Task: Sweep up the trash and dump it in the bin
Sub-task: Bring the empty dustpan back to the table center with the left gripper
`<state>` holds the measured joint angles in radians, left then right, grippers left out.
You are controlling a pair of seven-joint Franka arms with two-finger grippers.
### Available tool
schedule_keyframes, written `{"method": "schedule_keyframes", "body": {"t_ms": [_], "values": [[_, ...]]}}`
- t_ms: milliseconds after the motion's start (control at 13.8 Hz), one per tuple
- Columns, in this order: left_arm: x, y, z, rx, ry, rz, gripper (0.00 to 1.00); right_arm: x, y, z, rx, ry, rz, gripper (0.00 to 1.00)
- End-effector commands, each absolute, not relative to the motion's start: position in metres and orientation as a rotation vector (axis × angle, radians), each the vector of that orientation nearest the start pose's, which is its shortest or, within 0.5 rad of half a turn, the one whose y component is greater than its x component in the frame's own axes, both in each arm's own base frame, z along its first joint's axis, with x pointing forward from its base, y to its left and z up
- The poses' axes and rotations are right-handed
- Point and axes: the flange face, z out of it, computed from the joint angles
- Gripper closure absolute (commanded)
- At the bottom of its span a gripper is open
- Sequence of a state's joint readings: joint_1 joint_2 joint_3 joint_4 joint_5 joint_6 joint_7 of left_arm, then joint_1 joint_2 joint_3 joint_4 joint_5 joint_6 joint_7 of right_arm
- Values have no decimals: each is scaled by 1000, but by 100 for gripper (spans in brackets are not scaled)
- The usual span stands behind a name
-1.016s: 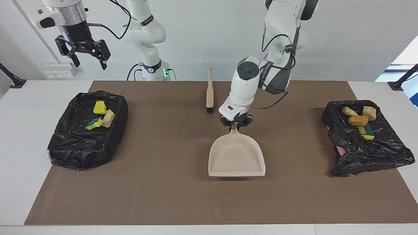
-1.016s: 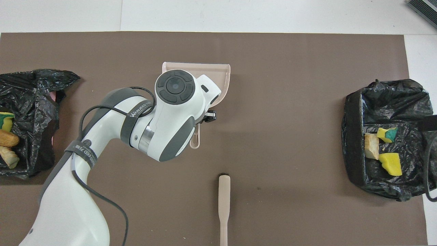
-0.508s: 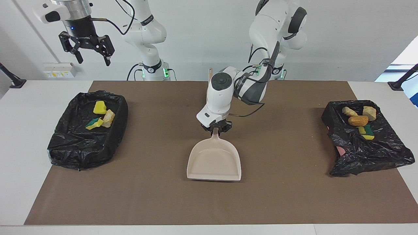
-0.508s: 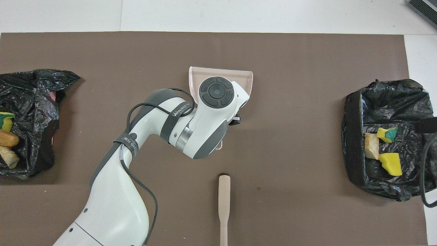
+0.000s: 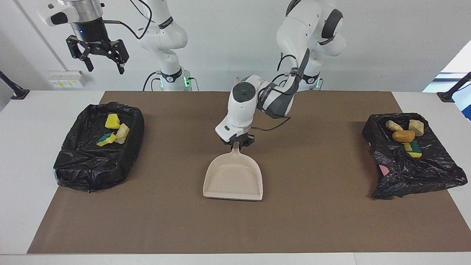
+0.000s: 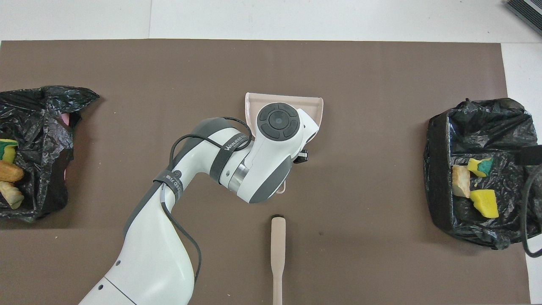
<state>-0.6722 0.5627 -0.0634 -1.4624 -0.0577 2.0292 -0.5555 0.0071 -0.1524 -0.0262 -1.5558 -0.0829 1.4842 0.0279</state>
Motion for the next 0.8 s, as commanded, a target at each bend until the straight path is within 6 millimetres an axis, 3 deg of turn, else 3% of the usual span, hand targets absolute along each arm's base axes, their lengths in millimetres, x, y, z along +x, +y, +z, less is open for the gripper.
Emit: {"method": "schedule_keyframes", "body": {"t_ms": [0,290,435,726], "values": [[522,-471,354,-3208,216,78,58,489,-22,708,-3200,74,-120,0],[531,-461,360,-3200,196,56,19,489,-22,708,-3200,74,-119,0],[541,-440,388,-3214,166,12,0,489,-22,709,-3200,74,-122,0],[553,-370,432,-3176,79,-81,0,489,-22,709,-3200,74,-122,0]]}}
